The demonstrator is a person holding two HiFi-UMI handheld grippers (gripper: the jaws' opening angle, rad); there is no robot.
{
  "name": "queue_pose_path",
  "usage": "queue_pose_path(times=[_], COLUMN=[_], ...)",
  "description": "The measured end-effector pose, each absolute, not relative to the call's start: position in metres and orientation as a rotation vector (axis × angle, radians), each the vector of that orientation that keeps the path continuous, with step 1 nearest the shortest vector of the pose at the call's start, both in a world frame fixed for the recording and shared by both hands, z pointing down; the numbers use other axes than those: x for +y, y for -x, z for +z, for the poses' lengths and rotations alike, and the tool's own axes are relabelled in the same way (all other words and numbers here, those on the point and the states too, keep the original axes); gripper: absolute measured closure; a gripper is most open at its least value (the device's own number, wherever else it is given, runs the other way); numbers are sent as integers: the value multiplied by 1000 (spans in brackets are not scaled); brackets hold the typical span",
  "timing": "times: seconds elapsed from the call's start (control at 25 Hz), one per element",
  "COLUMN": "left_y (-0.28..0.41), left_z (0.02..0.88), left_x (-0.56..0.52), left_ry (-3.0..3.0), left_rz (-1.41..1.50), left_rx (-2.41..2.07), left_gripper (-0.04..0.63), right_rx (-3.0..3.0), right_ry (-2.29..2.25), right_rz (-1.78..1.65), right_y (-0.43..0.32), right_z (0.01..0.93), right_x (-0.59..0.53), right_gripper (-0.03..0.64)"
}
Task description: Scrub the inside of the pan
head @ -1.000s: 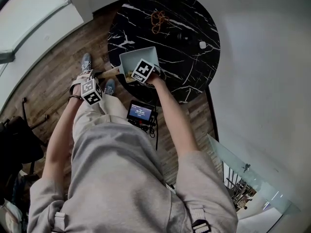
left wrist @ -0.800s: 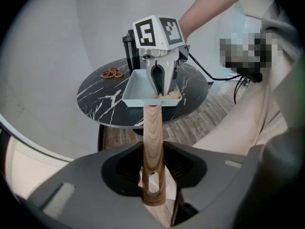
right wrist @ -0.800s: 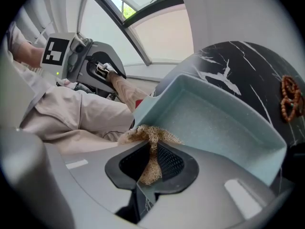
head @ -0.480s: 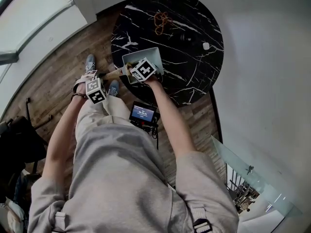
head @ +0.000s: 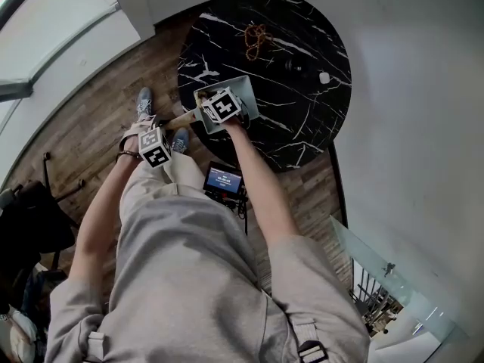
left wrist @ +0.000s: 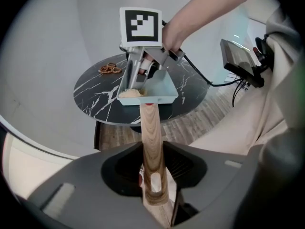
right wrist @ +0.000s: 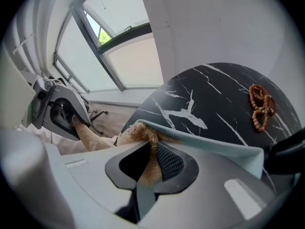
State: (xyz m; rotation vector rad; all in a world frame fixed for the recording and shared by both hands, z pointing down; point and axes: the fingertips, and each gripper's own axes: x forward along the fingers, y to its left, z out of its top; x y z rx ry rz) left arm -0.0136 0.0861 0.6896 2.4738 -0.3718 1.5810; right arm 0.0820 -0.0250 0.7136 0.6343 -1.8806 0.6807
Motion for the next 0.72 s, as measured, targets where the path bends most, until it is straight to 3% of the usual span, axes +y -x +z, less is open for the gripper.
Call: queue_pose_path(times=[0.52, 0.72], left_y=[14, 17], left_z=[690, 693], left_x=[86, 89], left_ry=[-2434, -2381], left_rz=[1583, 1615], left_rx=[-435, -444], left_gripper=[465, 466], right_rx=[-1611, -1598], right_ry=[-612, -459], right_rz=[325, 103], right_y=[-175, -176], right_z=[707, 698], right_x=[-76, -74], right_gripper=[555, 557])
